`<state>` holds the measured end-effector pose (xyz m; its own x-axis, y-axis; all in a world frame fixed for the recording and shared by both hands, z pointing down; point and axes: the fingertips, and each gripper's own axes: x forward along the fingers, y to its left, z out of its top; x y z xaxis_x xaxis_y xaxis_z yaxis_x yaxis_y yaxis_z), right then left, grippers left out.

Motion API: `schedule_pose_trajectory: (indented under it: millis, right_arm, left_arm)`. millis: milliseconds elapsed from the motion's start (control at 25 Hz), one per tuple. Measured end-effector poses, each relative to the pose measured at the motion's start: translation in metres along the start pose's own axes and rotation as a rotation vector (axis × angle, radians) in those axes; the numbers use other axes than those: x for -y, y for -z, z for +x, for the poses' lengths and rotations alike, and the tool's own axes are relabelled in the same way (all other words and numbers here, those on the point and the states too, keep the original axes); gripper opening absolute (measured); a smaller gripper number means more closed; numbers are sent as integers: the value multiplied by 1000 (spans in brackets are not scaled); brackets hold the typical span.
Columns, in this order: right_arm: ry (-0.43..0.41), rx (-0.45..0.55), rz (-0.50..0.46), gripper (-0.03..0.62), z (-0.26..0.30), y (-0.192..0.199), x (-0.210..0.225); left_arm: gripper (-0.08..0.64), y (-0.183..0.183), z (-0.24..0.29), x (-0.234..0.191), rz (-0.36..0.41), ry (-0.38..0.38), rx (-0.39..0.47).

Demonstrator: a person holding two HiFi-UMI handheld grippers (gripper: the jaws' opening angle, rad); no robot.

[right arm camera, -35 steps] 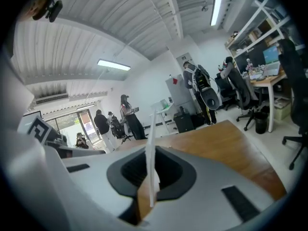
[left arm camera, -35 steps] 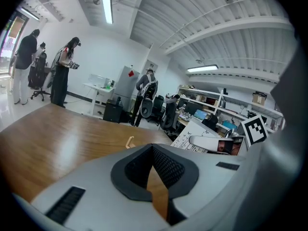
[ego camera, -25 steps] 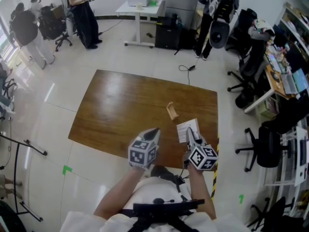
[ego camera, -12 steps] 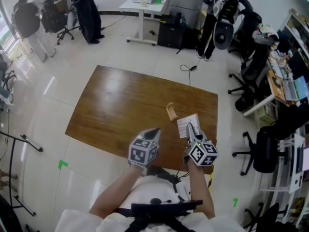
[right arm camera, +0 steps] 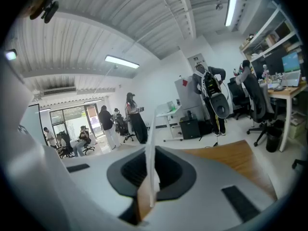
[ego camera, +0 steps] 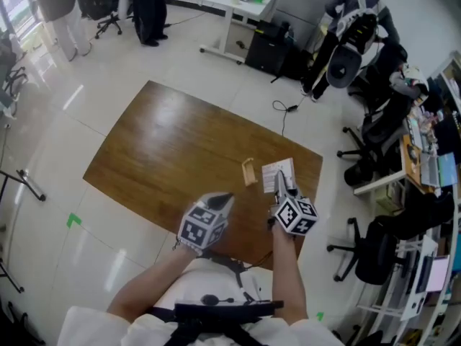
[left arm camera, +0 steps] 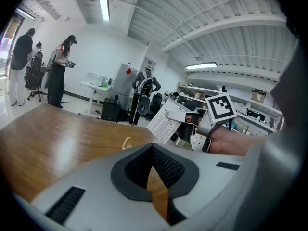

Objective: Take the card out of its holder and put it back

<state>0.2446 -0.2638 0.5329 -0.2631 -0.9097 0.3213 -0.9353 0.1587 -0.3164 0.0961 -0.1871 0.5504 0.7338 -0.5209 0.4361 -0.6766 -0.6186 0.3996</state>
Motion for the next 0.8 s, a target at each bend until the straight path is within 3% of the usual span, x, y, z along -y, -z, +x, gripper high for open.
schedule_pose_trajectory:
  millis: [320,560,800]
  right_arm:
    - [-17,-64,2,21,56,22,12]
    - [-33,-86,11,21,79,33,14]
    - [-24,-99,26,21,95,48,27]
  left_arm:
    - [-5,-4,25,-13,14,-27,-34]
    - [-5,-14,45,-18,-13,-32,-41]
    - [-5,0,54,-25,-45,-32,-73]
